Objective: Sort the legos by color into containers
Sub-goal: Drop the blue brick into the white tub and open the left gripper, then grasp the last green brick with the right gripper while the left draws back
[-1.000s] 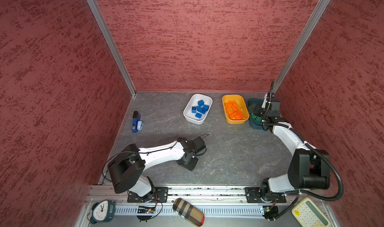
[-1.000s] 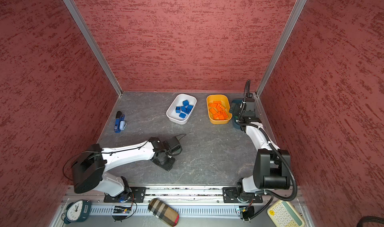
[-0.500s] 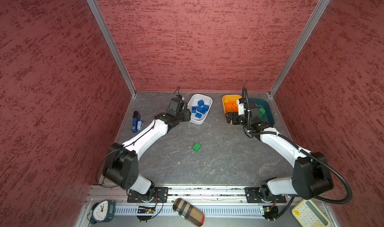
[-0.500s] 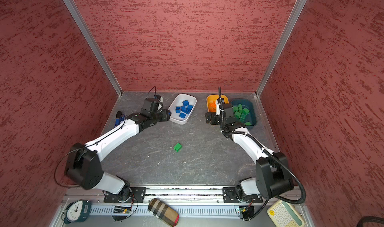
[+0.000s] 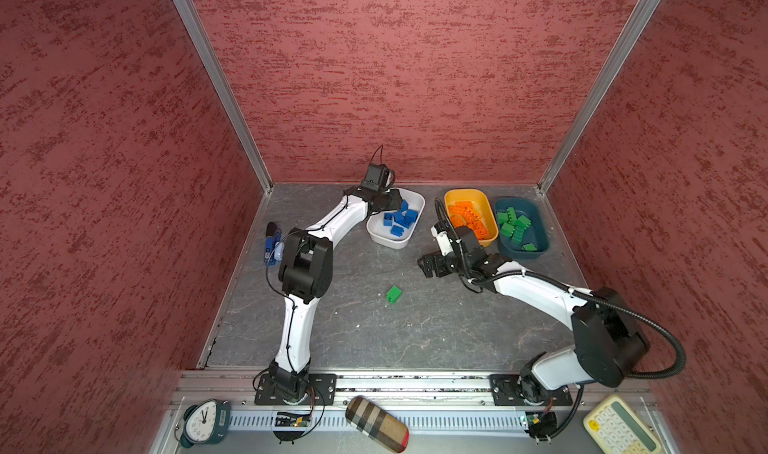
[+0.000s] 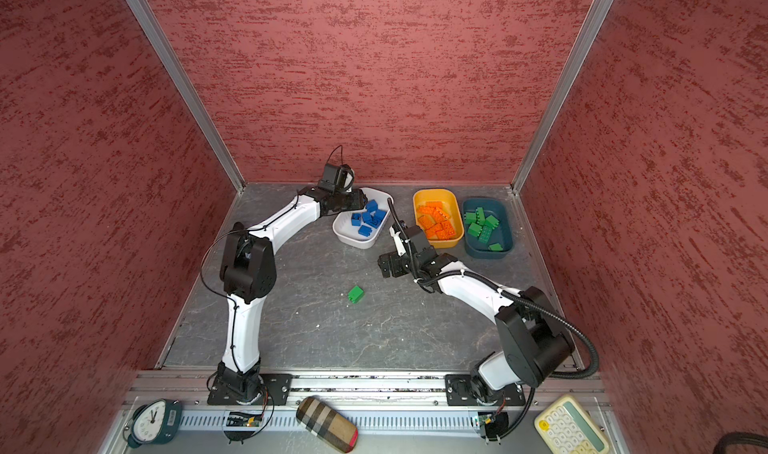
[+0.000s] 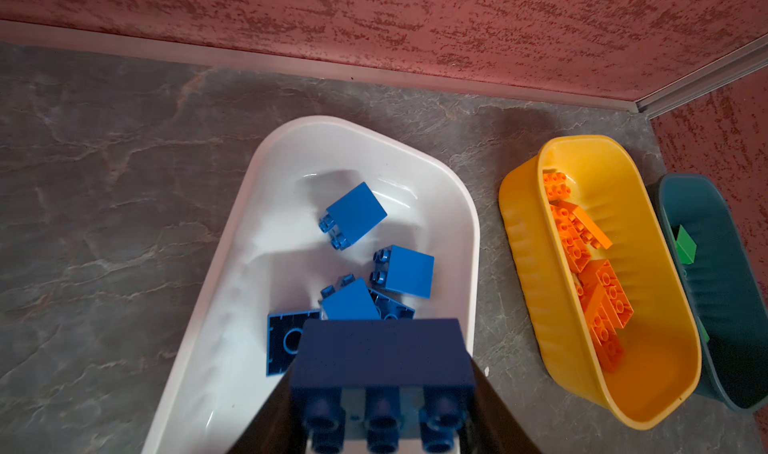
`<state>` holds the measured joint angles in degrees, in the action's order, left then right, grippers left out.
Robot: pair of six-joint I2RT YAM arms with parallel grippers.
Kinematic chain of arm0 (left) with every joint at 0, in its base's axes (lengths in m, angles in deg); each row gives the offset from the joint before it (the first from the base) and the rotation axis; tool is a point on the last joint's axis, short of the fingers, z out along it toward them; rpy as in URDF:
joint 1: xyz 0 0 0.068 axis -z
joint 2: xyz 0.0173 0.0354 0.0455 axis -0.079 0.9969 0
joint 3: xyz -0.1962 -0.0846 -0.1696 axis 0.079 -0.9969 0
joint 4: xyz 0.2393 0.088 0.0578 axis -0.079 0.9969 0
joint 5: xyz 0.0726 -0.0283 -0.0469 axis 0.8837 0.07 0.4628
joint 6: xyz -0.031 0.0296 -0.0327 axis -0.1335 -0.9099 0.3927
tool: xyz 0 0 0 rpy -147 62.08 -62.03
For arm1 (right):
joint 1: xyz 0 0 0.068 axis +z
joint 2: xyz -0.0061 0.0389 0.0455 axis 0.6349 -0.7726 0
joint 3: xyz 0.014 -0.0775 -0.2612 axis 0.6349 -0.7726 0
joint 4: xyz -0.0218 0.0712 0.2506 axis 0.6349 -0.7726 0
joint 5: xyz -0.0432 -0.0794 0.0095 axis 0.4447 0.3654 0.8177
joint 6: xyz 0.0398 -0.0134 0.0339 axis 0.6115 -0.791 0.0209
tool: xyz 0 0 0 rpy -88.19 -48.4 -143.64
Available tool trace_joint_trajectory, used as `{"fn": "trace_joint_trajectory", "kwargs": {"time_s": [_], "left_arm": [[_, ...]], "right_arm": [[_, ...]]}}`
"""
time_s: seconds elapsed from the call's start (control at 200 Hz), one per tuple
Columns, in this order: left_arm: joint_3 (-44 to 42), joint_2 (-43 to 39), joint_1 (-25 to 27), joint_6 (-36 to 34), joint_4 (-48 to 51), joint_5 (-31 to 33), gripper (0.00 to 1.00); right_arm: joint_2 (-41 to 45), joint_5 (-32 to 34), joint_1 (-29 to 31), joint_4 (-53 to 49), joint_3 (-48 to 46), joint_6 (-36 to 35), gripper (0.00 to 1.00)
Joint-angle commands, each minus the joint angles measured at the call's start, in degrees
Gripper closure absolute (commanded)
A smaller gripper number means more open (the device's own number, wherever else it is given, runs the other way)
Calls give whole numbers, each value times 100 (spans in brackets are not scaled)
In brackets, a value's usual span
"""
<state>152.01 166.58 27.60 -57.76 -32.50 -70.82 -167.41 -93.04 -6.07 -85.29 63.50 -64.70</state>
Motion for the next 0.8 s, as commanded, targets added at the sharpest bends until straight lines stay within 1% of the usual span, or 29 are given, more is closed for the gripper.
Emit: {"fn": "trace_joint_trajectory", "kwargs": {"time_s": [0.0,0.065,0.09,0.155,0.21,0.271,0.331,0.406,0.466,0.621,0.706,0.796], "left_arm": [[526,266,54,-232,756,19,69],[657,347,97,-306,1125,434,68],[636,335,100,-308,1172,512,67],[471,257,92,-301,1189,605,51],[408,220,97,-339,1220,575,45],[431,192,100,-447,1289,386,39],[345,28,156,-556,1216,282,29],[296,-210,267,-704,1132,415,17],[313,-327,321,-765,1133,578,10],[181,-617,323,-621,998,555,0],[-60,-874,313,-533,802,545,1],[-508,-1289,281,-423,459,553,0]], "right_arm": [[-4,301,45,-39,56,-3,1],[4,512,50,-31,46,47,1],[8,578,50,-25,41,47,1],[5,668,50,-19,32,23,1],[-20,633,49,5,37,-45,1],[-58,521,54,12,71,-143,1],[-104,456,73,8,127,-212,1],[-173,429,104,12,168,-259,1],[-224,441,135,43,189,-269,1],[-316,348,240,98,207,-321,1],[-342,281,341,106,196,-421,1],[-363,130,465,184,144,-566,1]]}}
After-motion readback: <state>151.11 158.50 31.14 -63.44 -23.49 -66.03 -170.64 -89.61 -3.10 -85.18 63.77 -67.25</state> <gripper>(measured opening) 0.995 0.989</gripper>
